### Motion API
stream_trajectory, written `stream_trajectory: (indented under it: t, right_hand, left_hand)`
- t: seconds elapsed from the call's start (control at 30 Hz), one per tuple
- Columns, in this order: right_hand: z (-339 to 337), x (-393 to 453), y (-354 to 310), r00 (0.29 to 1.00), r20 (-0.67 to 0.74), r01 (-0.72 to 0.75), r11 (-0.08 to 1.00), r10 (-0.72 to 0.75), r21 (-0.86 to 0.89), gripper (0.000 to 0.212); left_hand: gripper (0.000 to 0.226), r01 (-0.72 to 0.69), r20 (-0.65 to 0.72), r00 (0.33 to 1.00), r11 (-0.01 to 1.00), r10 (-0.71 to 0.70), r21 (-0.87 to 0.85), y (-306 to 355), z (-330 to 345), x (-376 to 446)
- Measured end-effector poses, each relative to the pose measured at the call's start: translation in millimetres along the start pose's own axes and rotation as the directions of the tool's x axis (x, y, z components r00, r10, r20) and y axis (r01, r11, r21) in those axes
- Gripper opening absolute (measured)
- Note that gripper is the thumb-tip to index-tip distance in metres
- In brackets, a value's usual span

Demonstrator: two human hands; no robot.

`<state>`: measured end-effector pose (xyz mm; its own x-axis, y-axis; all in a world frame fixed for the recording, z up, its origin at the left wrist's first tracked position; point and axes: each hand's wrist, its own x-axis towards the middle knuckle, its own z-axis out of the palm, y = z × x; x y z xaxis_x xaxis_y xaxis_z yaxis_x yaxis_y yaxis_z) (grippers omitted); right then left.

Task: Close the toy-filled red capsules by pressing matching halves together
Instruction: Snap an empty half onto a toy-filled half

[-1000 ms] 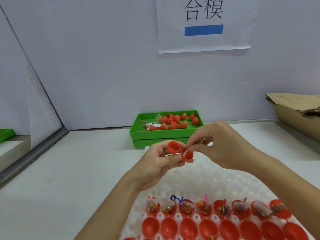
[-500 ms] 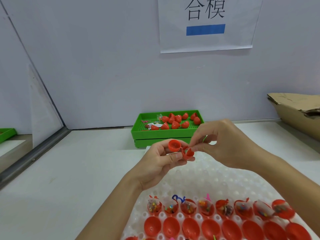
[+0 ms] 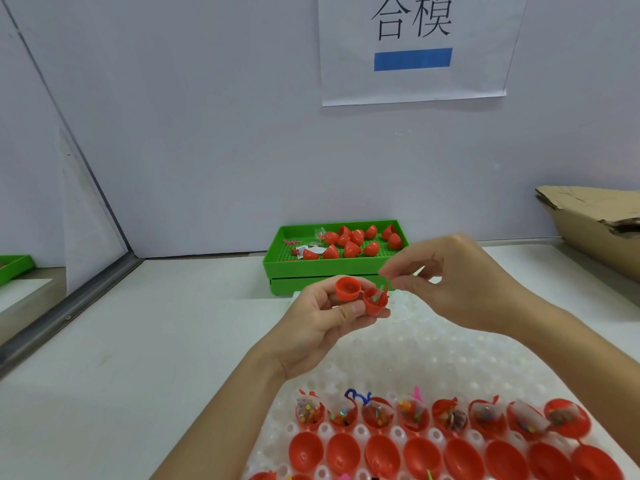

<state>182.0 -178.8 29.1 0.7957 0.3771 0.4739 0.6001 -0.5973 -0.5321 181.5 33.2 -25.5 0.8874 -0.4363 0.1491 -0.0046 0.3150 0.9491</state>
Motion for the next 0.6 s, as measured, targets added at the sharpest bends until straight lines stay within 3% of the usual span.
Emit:
stream_trajectory:
  t: [0.23, 0.4, 0.5, 0.6]
  right_hand:
    - [-0.4, 3.0, 6.1, 0.962, 0.117, -0.235, 0.967, 0.246, -0.103, 0.012]
    - [-4.8, 2.1, -6.7, 0.927, 0.221, -0.319, 0.947, 0.304, 0.036, 0.016]
    - [-5.8, 1.0, -17.9, 0.924, 0.255, -0.316, 0.945, 0.285, 0.089, 0.019]
    - [-5.7, -0.4, -28.1, 0.938, 0.215, -0.314, 0.932, 0.274, 0.181, 0.028]
  left_hand:
    - [0.040, -0.056, -0.094, 0.994, 0.998, 0.054, -0.023, 4.2, 1.7, 2.7]
    - [0.043, -0.184, -0.171, 0.969, 0.983, 0.181, -0.006, 22.8, 1.1, 6.3]
    - [0.043, -0.239, -0.255, 0.926, 0.955, 0.279, 0.175, 35.0, 7.5, 7.7]
    - [0.030, -0.237, -0.339, 0.848, 0.864, 0.407, 0.445, 39.6, 18.9, 8.7]
